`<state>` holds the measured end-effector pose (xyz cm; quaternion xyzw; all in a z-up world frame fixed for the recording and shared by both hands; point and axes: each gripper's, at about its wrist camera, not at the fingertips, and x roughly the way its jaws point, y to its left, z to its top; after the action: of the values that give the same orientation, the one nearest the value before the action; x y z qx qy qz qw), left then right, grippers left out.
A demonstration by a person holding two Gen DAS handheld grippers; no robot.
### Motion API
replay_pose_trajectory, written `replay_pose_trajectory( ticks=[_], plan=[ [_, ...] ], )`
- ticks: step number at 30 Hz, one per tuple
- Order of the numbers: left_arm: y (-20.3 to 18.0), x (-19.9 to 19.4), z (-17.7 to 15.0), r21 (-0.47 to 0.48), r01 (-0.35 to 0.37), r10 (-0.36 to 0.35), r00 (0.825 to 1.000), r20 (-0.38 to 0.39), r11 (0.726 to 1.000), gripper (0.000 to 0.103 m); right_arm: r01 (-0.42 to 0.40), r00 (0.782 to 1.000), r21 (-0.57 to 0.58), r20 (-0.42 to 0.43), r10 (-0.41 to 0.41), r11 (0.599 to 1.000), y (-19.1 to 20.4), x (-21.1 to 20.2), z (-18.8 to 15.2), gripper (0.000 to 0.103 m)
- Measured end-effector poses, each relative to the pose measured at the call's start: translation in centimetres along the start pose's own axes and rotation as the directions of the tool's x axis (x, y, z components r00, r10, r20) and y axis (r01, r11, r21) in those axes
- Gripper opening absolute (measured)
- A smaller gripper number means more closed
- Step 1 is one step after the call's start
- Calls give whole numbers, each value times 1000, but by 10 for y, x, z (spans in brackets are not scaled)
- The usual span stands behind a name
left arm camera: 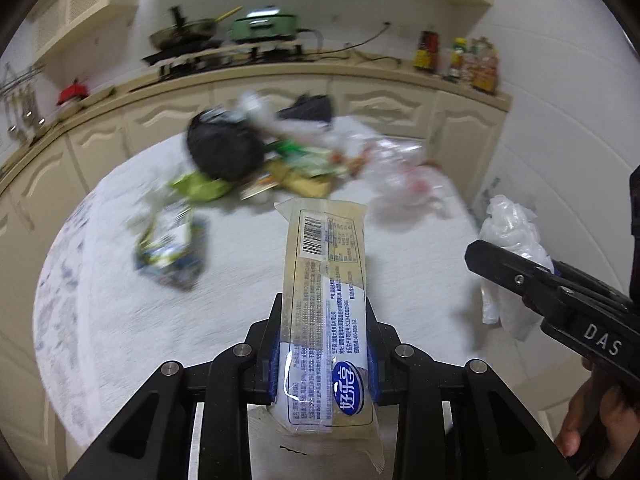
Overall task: Collect trash
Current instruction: 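Carry the snack bar and plastic bag to the blue bin and release both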
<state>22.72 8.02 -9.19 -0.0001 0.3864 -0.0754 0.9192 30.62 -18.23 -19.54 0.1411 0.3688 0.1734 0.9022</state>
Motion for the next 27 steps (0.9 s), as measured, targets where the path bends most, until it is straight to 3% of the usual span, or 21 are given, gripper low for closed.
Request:
replay_pose_trajectory(
  ticks=[6, 10, 14, 18, 22, 27],
  plan=[
    [-89, 23, 19, 147, 137, -135, 991, -27, 980, 28, 183, 981, 127, 49, -190, 975, -86, -48, -5, 43],
    [-154, 57, 21, 239, 202, -187, 979, -85, 950, 28, 291, 953, 218, 15, -301, 932, -151, -58, -17, 43],
    [-209, 117, 14, 283, 284, -239, 953, -183, 916, 28, 393, 918, 282, -61, -393, 875, -216, -50, -36, 43],
    [-248, 193, 3, 325, 311, -221, 932, -287, 893, 28, 455, 890, 330, -154, -429, 827, -273, -32, -63, 43],
    [-284, 271, -8, 330, 348, -202, 892, -405, 877, 29, 482, 876, 359, -227, -426, 799, -314, -12, -89, 43],
    [-317, 345, -5, 354, 355, -169, 872, -459, 865, 30, 497, 865, 400, -297, -405, 770, -360, 12, -118, 43]
  ],
)
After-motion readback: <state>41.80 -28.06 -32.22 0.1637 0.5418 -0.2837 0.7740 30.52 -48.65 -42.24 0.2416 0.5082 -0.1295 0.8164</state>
